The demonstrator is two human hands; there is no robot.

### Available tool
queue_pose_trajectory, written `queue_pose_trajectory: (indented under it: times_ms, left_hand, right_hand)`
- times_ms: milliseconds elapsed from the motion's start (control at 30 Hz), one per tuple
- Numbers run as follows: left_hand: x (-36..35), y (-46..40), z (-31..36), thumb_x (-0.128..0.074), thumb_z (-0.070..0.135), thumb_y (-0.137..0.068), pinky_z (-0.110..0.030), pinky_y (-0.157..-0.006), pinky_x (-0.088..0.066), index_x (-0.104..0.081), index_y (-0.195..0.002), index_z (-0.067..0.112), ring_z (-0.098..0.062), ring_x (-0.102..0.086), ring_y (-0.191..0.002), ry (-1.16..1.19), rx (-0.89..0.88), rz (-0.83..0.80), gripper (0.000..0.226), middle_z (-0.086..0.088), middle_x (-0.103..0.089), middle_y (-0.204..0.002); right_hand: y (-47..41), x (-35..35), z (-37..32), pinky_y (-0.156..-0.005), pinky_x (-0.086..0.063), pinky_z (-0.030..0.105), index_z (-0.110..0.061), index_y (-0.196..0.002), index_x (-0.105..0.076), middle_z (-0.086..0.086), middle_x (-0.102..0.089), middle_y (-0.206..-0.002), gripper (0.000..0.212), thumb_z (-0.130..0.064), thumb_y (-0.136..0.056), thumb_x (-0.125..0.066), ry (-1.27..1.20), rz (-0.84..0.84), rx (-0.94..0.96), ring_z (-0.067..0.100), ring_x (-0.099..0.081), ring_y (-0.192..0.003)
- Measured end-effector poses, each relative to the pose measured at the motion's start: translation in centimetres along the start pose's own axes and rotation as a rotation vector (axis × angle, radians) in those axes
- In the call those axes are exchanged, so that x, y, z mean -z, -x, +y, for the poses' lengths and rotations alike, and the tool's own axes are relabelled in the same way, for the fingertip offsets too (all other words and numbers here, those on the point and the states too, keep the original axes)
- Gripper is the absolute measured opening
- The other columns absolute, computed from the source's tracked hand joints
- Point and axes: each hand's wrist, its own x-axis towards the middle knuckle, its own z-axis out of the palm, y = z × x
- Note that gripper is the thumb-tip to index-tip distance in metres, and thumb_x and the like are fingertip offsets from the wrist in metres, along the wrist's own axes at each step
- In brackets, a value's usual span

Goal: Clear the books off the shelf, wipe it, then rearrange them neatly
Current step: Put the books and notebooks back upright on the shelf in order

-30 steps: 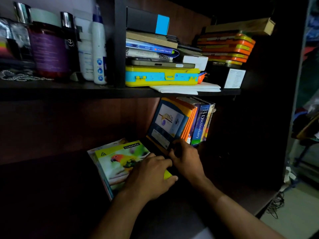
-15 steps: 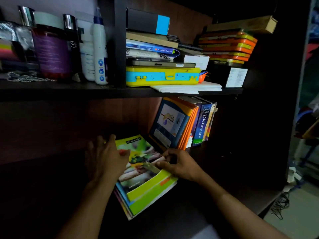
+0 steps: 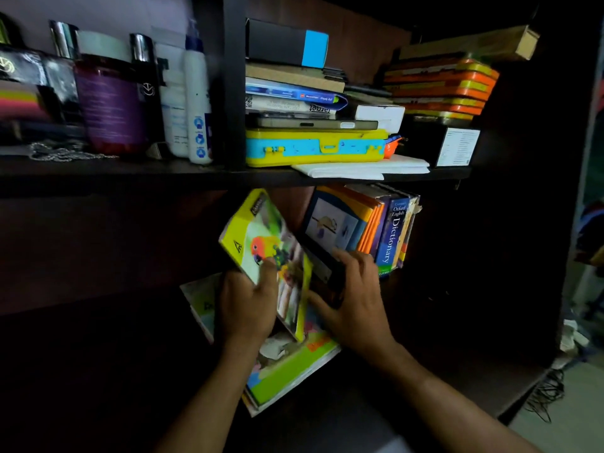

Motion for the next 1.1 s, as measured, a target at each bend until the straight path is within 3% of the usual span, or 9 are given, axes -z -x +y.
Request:
queue_pose_trajectory:
  times_ms: [67, 167, 267, 333, 600, 767, 900, 1000, 1100]
  left_hand:
    - [-0.2, 0.3, 0.2, -0.069, 0.043, -0.092, -0.035, -0.079, -0.047, -0.074, -0.096, 0.009, -0.032, -0.067, -0.102, -0.094, -0.046, -0.071, 0.034, -0.012, -0.074, -0.097]
    - [-0.1, 0.7, -0.2, -0.064, 0.067, -0.083, -0.028, -0.08, -0.053, -0.067, -0.115, 0.037, -0.003, -0.068, -0.098, -0.054, -0.11, -0.519, 0.044, 0.014, -0.072, -0.105]
    - [-0.7, 1.2, -0.7, -0.055, 0.077, -0.077, -0.027, -0.101, -0.049, -0.045, -0.14, 0.06, 0.008, -0.058, -0.116, -0.096, -0.184, -0.838, 0.066, 0.026, -0.06, -0.134]
    - [-1.1, 1.2, -1.6, -0.053, 0.074, -0.083, -0.029, -0.113, -0.04, -0.042, -0.149, 0.049, 0.006, -0.047, -0.133, -0.252, -0.291, -0.887, 0.072, 0.025, -0.048, -0.148]
    - [-1.1, 1.5, -1.4, -0.064, 0.042, -0.097, -0.021, -0.098, -0.046, -0.057, -0.139, 0.035, 0.002, -0.054, -0.118, -0.399, -0.412, -0.826, 0.043, 0.017, -0.057, -0.133]
    - [-0.9, 1.1, -1.1, -0.066, 0.037, -0.096, -0.025, -0.094, -0.051, -0.066, -0.129, 0.03, 0.0, -0.059, -0.111, -0.348, -0.396, -0.752, 0.034, 0.014, -0.064, -0.124]
    - [1.3, -2.0, -1.9, -0.056, 0.052, -0.095, -0.042, -0.104, -0.039, -0.051, -0.142, 0.033, -0.026, -0.049, -0.13, -0.911, -0.33, -0.386, 0.051, 0.003, -0.054, -0.143]
    - [3.4, -4.0, -3.4, -0.056, 0.066, -0.088, -0.047, -0.107, -0.042, -0.051, -0.141, 0.03, -0.035, -0.05, -0.131, -1.078, -0.031, -0.408, 0.065, -0.007, -0.053, -0.143]
    - [3.5, -4.0, -3.4, -0.068, 0.055, -0.086, -0.048, -0.103, -0.045, -0.056, -0.137, 0.024, -0.036, -0.049, -0.129, -0.984, -0.071, -0.294, 0.062, -0.01, -0.053, -0.136]
  right_hand:
    - [0.4, 0.3, -0.6, -0.096, -0.05, 0.031, -0.02, -0.144, -0.043, -0.003, -0.045, -0.128, 0.073, -0.059, -0.088, -0.067, -0.095, -0.118, 0.121, 0.012, -0.048, -0.116]
    - [0.4, 0.6, -0.8, -0.098, -0.052, 0.033, -0.019, -0.148, -0.039, -0.003, -0.05, -0.133, 0.069, -0.043, -0.091, -0.07, -0.322, -0.272, 0.137, 0.013, -0.055, -0.12]
    - [0.2, 0.7, 0.2, -0.086, -0.052, 0.028, -0.021, -0.139, -0.048, -0.005, -0.058, -0.119, 0.05, -0.023, -0.094, -0.069, -0.332, -0.128, 0.047, 0.011, -0.061, -0.105]
    - [0.2, 0.7, 1.1, -0.07, -0.052, 0.026, -0.026, -0.126, -0.052, -0.01, -0.062, -0.096, 0.035, -0.021, -0.095, -0.067, -0.25, -0.011, -0.107, 0.005, -0.062, -0.084]
    - [-0.2, -0.2, 3.1, -0.052, -0.048, 0.013, -0.023, -0.109, -0.04, -0.007, -0.069, -0.081, 0.042, -0.025, -0.088, -0.076, -0.131, -0.033, -0.396, 0.0, -0.065, -0.068]
    - [-0.3, -0.3, 2.8, -0.067, -0.06, 0.044, -0.033, -0.104, -0.037, -0.008, -0.073, -0.081, 0.043, -0.049, -0.088, -0.073, -0.077, -0.036, -0.48, 0.011, -0.071, -0.074]
    - [0.0, 0.7, 1.3, -0.063, -0.06, 0.042, -0.028, -0.098, -0.048, -0.009, -0.067, -0.078, 0.033, -0.055, -0.089, -0.065, -0.206, 0.026, -0.413, 0.003, -0.065, -0.068]
    - [0.5, 0.8, 0.3, -0.069, -0.057, 0.039, -0.031, -0.1, -0.055, -0.011, -0.063, -0.087, 0.05, -0.076, -0.078, -0.062, -0.239, -0.286, -0.217, 0.005, -0.062, -0.077]
    - [0.3, 0.5, 0.1, -0.094, -0.053, 0.032, -0.036, -0.111, -0.058, -0.02, -0.048, -0.116, 0.064, -0.082, -0.069, -0.068, -0.147, -0.59, -0.139, -0.001, -0.051, -0.109]
